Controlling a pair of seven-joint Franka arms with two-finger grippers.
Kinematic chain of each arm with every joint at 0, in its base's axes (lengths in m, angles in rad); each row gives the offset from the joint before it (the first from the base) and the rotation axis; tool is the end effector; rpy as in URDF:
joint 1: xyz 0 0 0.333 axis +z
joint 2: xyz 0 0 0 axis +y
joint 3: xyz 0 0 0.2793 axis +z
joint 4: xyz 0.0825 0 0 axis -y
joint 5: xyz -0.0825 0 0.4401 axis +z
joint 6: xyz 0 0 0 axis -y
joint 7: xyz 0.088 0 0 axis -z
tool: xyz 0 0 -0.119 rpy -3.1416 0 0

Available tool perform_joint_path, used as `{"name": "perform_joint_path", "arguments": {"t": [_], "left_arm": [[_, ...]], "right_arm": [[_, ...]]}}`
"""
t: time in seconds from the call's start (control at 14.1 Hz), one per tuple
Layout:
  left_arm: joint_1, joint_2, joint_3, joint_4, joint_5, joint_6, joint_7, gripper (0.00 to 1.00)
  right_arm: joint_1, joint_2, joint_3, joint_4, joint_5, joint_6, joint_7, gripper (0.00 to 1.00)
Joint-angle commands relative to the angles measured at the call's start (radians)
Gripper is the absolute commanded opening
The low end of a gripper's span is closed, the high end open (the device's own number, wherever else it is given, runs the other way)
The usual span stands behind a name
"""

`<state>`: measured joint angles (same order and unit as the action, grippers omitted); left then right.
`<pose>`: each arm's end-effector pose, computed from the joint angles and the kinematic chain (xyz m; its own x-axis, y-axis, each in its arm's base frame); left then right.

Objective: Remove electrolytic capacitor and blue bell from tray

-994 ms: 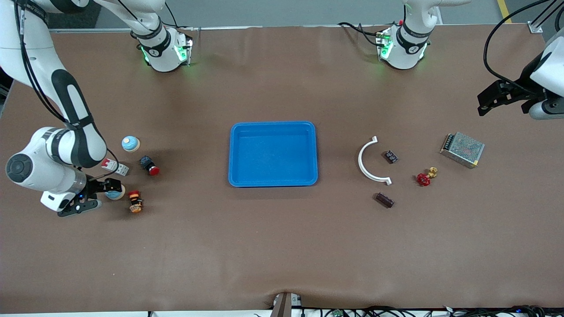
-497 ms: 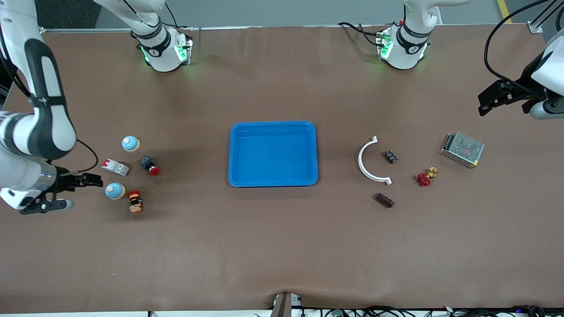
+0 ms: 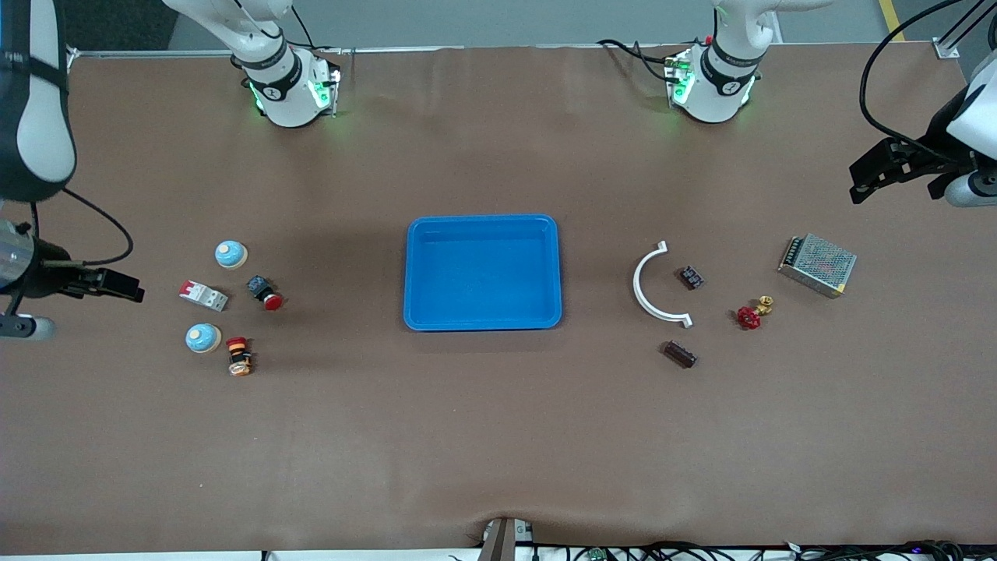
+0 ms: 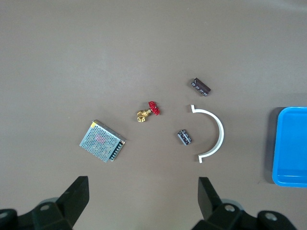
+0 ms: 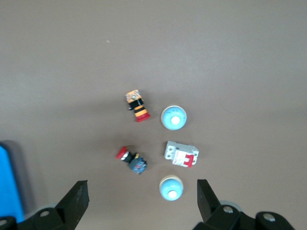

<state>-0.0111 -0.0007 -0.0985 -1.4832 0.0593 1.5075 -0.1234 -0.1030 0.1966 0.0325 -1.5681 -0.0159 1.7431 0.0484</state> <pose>0.6015 -0.0588 0.6168 0.9993 0.0174 0.0322 0.0192 -0.9983 -0.0556 0.6667 -0.0500 0.4661 0.9930 -0.1164 -0.0210 -0.1162 -0.9932 0.0103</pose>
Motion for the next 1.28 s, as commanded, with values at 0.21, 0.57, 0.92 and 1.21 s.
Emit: {"name": "perform_joint_path", "arguments": {"t": [0.21, 0.57, 0.92, 1.21], "left_arm": [[0.005, -0.016, 0.009, -0.002, -0.018, -0.030, 0.018, 1.00], [0.002, -0.007, 0.008, -0.005, -0.016, -0.030, 0.018, 1.00], [0.005, -0.012, 0.008, -0.005, -0.018, -0.043, 0.019, 1.00], [0.005, -0.013, 0.008, -0.003, -0.016, -0.043, 0.018, 1.00]], "right_arm": [[0.011, -0.115, 0.000, -0.023, 0.005, -0.054, 0.048, 1.00], [0.011, -0.137, 0.000, -0.026, 0.010, -0.076, 0.048, 1.00], [0.037, -0.137, -0.008, -0.027, 0.010, -0.076, 0.065, 1.00], [0.090, -0.138, -0.048, -0.027, 0.010, -0.076, 0.085, 1.00]]}}
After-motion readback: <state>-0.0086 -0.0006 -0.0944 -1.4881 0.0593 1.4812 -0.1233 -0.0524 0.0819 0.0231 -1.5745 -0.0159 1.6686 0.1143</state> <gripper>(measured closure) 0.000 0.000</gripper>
